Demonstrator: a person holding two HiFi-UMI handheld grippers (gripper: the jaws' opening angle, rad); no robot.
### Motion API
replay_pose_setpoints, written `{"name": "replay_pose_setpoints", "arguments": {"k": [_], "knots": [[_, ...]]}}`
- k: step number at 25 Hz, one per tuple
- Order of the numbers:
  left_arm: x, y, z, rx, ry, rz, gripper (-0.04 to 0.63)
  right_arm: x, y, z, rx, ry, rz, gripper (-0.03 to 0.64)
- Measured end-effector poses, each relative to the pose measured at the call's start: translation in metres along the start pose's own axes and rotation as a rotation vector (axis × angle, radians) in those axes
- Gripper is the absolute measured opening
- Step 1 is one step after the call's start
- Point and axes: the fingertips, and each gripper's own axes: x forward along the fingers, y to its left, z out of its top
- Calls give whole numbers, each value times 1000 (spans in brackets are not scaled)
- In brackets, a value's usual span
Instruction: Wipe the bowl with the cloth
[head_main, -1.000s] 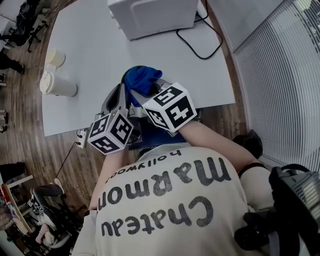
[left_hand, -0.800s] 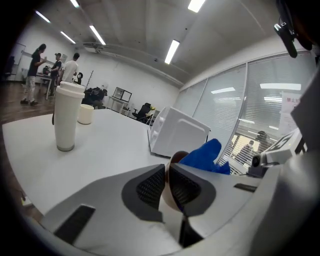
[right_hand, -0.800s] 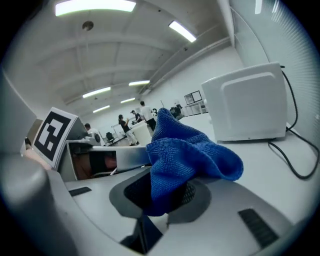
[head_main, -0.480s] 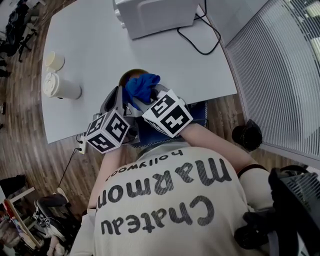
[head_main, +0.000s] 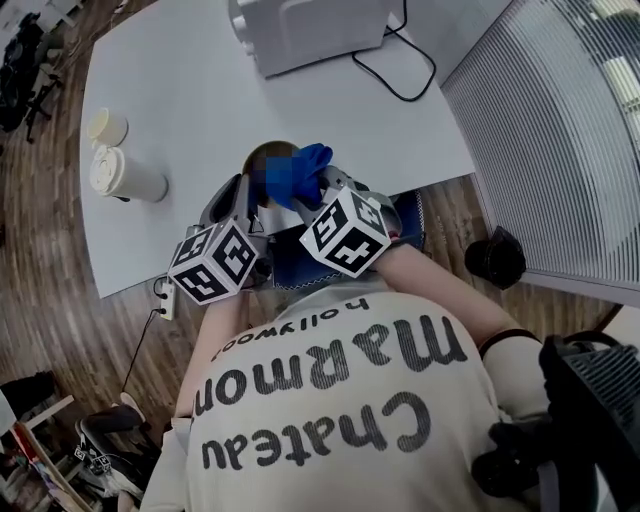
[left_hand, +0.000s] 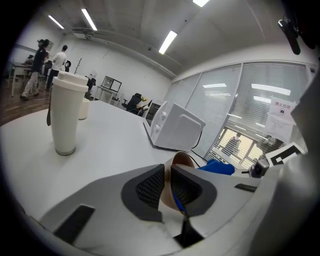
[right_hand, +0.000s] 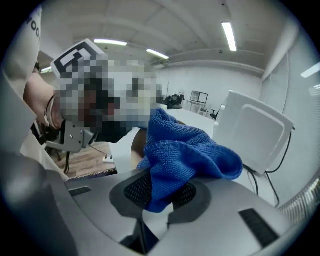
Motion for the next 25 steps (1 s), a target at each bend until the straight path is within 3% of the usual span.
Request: {"name": "replay_pose_setpoints", "arguments": {"k": [8, 13, 16, 20, 23, 25], "knots": [[0, -1, -16, 40, 134, -188, 44, -10, -6, -11, -181, 21, -126, 63], [11, -22, -28, 241, 213, -243, 43, -26, -27, -15, -191, 15, -212, 63], [26, -43, -31, 267, 245, -298, 43, -39, -51, -22, -60, -3, -245, 63], [47, -62, -35, 257, 279, -342, 41, -68, -81, -32, 247, -59, -270, 64], [66, -60, -44, 292, 316, -306, 30, -92, -105, -53, 484, -86, -311, 63], [81, -50, -51, 265, 328, -252, 26, -108, -116, -71, 634, -105, -334, 63]]}}
